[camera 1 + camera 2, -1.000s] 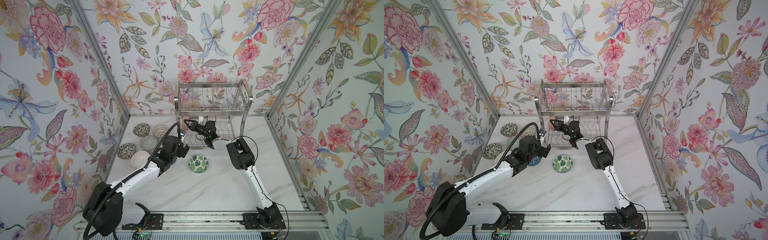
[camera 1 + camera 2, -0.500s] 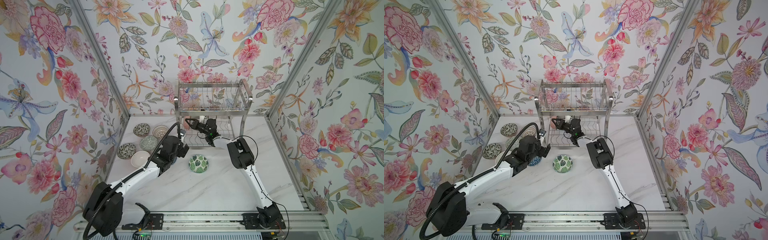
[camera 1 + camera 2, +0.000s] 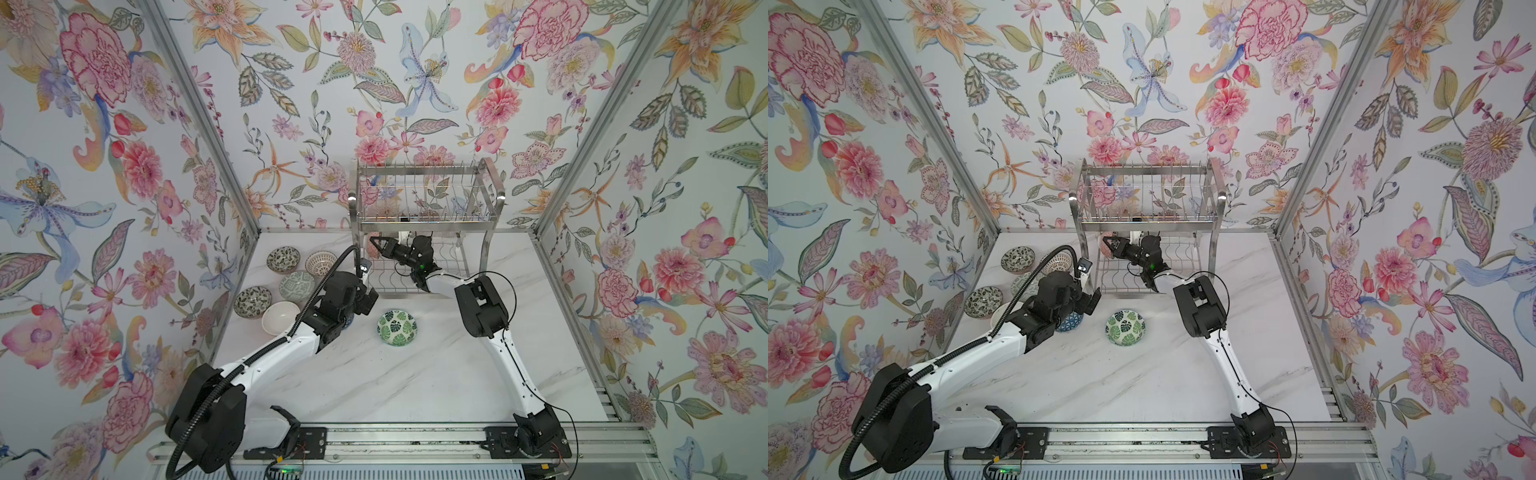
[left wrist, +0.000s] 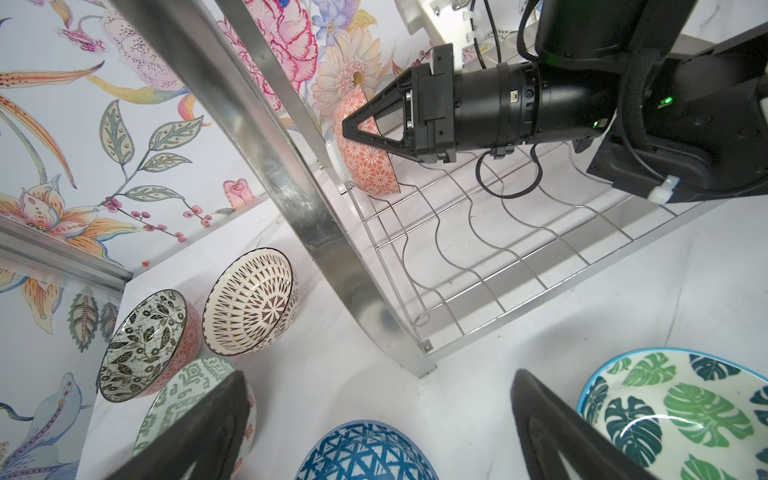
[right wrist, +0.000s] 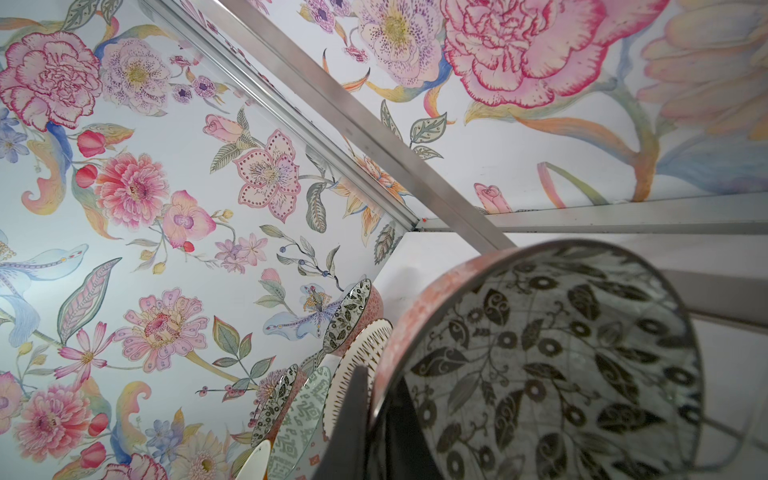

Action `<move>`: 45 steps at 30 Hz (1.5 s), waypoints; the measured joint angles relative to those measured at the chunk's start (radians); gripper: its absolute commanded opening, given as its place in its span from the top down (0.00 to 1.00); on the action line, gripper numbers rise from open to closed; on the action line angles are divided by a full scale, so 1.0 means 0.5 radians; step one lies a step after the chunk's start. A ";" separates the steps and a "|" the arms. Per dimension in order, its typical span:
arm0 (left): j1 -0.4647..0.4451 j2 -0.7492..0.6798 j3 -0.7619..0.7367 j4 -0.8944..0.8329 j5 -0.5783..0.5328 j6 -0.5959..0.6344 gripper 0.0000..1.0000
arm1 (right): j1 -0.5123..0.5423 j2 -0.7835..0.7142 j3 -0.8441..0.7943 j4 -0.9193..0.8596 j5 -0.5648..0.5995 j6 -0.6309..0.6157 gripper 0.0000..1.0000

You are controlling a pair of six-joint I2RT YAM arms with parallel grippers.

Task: Load the bowls into the dish rack
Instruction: 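Hold the bowl upright in the lower rack slots with the right gripper, then open the right gripper and withdraw it from the black-leaf pink bowl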

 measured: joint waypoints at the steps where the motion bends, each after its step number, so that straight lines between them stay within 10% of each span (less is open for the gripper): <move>1: 0.000 0.000 0.000 0.000 0.000 0.001 0.01 | 0.000 0.000 0.000 0.000 -0.001 -0.002 0.95; 45: 0.000 -0.003 -0.001 -0.002 0.001 0.000 0.01 | 0.002 -0.143 -0.232 0.031 0.020 -0.051 0.72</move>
